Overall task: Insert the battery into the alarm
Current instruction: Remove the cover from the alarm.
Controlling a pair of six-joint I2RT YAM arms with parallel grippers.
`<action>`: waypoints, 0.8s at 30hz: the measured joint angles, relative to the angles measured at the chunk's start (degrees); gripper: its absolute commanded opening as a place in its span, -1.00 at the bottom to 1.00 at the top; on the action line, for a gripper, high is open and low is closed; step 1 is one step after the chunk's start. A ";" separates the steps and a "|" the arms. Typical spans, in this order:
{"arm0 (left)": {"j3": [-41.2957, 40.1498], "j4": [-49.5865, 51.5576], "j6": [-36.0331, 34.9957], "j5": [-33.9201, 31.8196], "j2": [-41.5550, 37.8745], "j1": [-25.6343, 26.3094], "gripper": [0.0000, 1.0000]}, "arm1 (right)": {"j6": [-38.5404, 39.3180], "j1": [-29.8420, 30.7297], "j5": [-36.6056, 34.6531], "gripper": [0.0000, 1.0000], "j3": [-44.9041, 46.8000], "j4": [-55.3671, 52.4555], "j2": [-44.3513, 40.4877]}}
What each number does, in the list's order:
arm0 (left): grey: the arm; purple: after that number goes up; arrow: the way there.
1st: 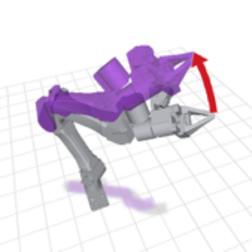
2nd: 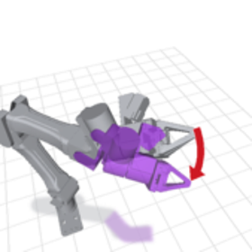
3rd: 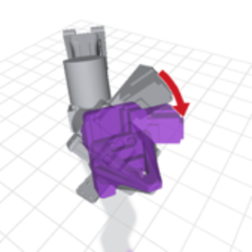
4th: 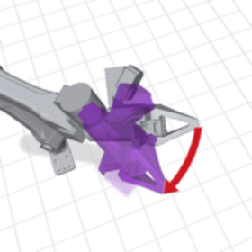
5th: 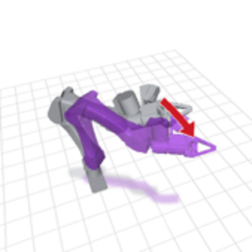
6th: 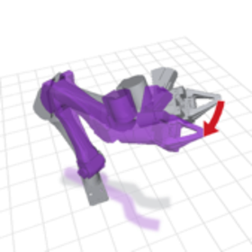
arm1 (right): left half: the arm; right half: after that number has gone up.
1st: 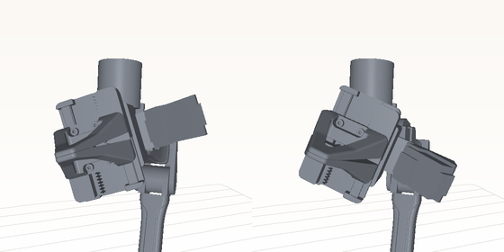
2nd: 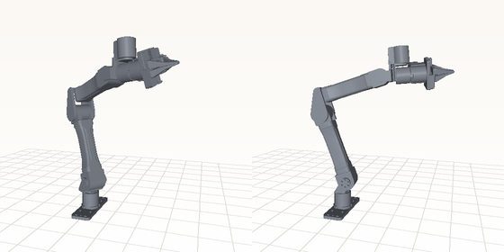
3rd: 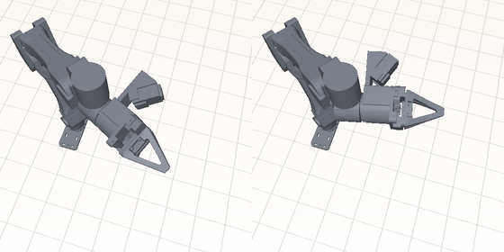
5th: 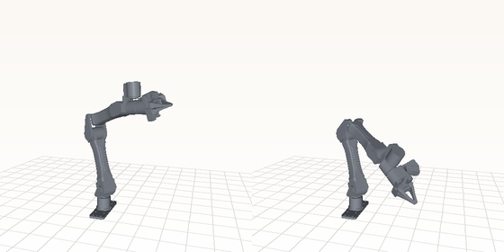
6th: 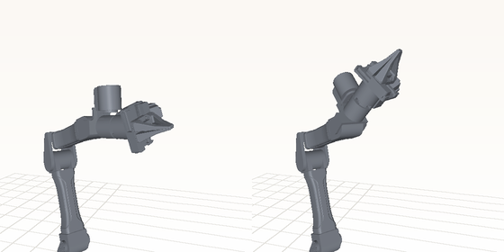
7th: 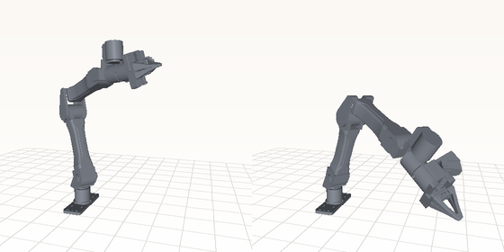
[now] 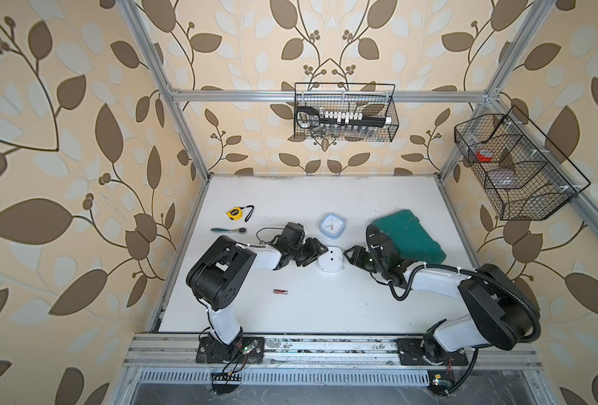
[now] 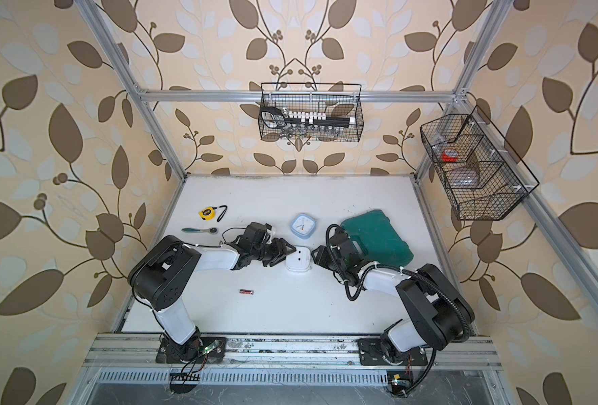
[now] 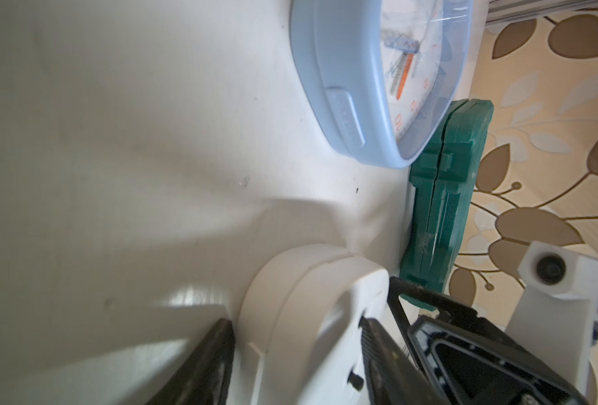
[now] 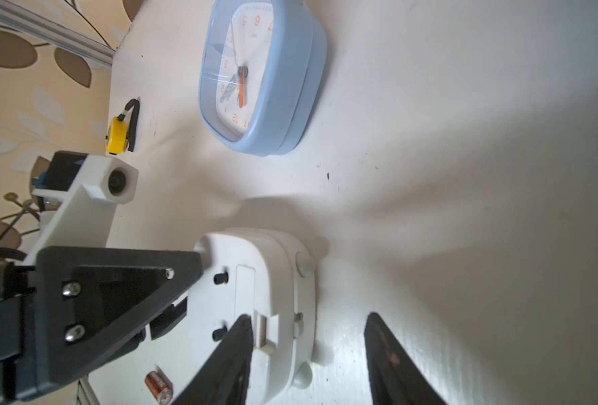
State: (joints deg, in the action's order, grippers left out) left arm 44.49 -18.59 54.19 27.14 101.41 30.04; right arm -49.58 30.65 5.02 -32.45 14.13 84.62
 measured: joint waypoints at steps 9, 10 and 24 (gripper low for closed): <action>0.11 6.88 -9.38 -1.73 -3.21 0.02 0.42 | 0.83 0.70 -0.79 -0.12 -5.77 -9.88 -1.01; 0.11 7.45 -10.71 -1.70 -3.37 0.02 0.42 | 0.83 1.20 -1.05 -0.13 -6.27 -10.91 -1.01; 0.24 10.58 -18.27 0.17 -3.48 0.00 0.10 | 0.52 6.64 -3.87 -0.33 -12.81 -17.62 1.64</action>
State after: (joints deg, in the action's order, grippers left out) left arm 44.73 -8.01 35.92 27.31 97.93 30.04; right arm -49.06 37.30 1.15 -45.25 -3.49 86.26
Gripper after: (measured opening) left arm 0.565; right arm 0.343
